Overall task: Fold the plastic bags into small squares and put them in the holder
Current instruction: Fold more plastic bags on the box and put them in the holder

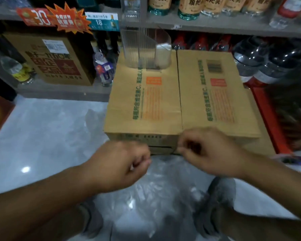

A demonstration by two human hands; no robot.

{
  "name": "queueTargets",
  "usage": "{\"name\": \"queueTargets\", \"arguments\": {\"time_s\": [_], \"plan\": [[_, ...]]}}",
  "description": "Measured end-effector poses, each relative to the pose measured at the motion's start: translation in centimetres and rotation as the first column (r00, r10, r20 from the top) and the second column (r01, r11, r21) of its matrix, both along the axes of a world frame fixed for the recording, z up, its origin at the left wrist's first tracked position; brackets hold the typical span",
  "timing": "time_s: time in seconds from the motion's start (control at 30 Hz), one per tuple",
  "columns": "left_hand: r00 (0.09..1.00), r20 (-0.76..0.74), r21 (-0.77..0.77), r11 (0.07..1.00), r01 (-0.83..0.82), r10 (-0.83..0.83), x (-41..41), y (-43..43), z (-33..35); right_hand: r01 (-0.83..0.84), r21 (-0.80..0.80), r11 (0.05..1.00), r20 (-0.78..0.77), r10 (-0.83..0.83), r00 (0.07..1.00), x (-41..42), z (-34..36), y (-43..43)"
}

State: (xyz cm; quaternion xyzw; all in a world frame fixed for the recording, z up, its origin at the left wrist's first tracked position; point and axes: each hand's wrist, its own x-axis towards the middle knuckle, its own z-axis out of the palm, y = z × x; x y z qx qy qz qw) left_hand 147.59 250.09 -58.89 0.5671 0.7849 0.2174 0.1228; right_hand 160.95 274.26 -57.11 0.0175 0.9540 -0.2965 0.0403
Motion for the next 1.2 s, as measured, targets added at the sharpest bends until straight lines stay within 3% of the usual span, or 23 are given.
{"name": "queueTargets", "arguments": {"time_s": [0.1,0.17,0.27,0.37,0.47,0.6,0.73,0.9,1.03,1.1,1.2], "plan": [[0.995,0.063,-0.272,0.960,-0.060,0.080,2.0,-0.5,-6.8,0.001,0.025,1.000,0.322,-0.009,0.947,2.8,-7.2,-1.3],[0.976,0.089,-0.412,0.899,-0.147,0.201,2.4,0.0,-11.1,0.035,0.053,0.998,0.428,-0.054,0.902,3.8,-12.1,-2.4],[0.907,0.145,-0.429,0.851,-0.303,0.395,2.8,0.9,-15.5,0.175,-0.011,0.984,0.450,-0.152,0.880,4.3,-17.3,-4.7],[0.902,0.155,-0.397,0.862,-0.316,0.402,3.4,1.3,-17.2,0.184,0.060,0.981,0.486,-0.190,0.853,4.4,-20.3,-6.8],[0.928,0.190,-0.362,0.901,-0.237,0.320,3.3,0.9,-17.3,0.208,0.061,0.976,0.384,-0.215,0.898,4.1,-21.3,-7.0],[0.920,0.293,-0.292,0.941,-0.173,0.260,2.7,0.3,-15.7,0.277,-0.141,0.951,0.231,-0.240,0.943,3.0,-19.0,-5.2],[0.898,0.388,-0.221,0.967,-0.127,0.207,1.7,1.0,-11.1,0.327,-0.266,0.907,0.245,-0.264,0.933,0.8,-12.6,-3.9],[0.884,0.437,-0.034,0.985,-0.169,0.167,1.3,1.6,-3.5,0.229,-0.327,0.917,0.163,-0.184,0.969,0.4,-2.4,-3.1],[0.795,0.569,0.083,0.948,-0.308,0.208,0.9,1.6,3.2,0.206,-0.361,0.910,0.060,-0.198,0.978,1.0,5.1,-2.6],[0.687,0.668,0.034,0.911,-0.412,0.286,0.3,1.7,6.2,0.180,-0.357,0.916,-0.073,-0.220,0.973,0.5,7.7,-2.4],[0.519,0.771,-0.071,0.860,-0.506,0.369,-1.5,2.3,8.4,0.150,-0.213,0.966,-0.344,-0.218,0.913,-0.7,9.7,-2.3]]}}
